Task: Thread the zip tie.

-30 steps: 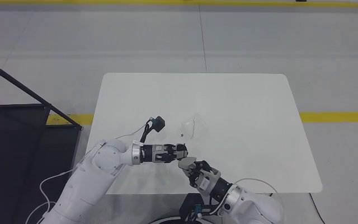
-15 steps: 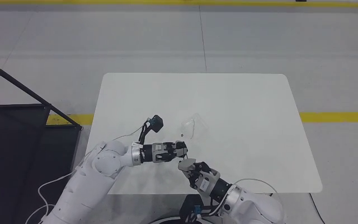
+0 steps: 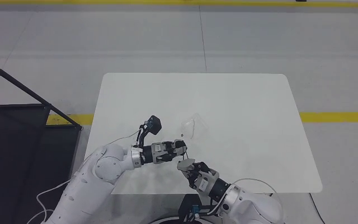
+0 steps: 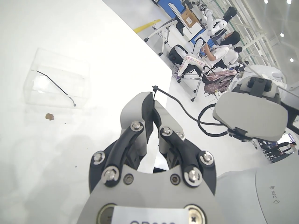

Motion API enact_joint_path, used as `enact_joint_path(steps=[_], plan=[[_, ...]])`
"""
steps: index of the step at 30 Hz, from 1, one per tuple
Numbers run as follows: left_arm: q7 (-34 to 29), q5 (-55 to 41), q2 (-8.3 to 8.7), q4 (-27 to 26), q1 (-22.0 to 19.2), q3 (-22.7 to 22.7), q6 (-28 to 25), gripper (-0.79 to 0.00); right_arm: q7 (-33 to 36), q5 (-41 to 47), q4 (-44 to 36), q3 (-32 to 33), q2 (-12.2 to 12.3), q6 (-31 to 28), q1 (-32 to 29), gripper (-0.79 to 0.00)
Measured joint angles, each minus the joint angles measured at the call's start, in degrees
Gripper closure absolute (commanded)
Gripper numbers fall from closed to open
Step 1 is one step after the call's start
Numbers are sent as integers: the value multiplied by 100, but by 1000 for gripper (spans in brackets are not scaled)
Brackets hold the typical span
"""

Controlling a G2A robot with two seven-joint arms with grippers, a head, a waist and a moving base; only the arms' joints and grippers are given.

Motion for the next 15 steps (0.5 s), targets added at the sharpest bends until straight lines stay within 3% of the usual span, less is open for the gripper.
enact_joint_path(steps=[15], plan=[[751, 1216, 3, -361, 271, -23, 160, 0, 210, 246, 22, -24, 12, 227, 67, 0]])
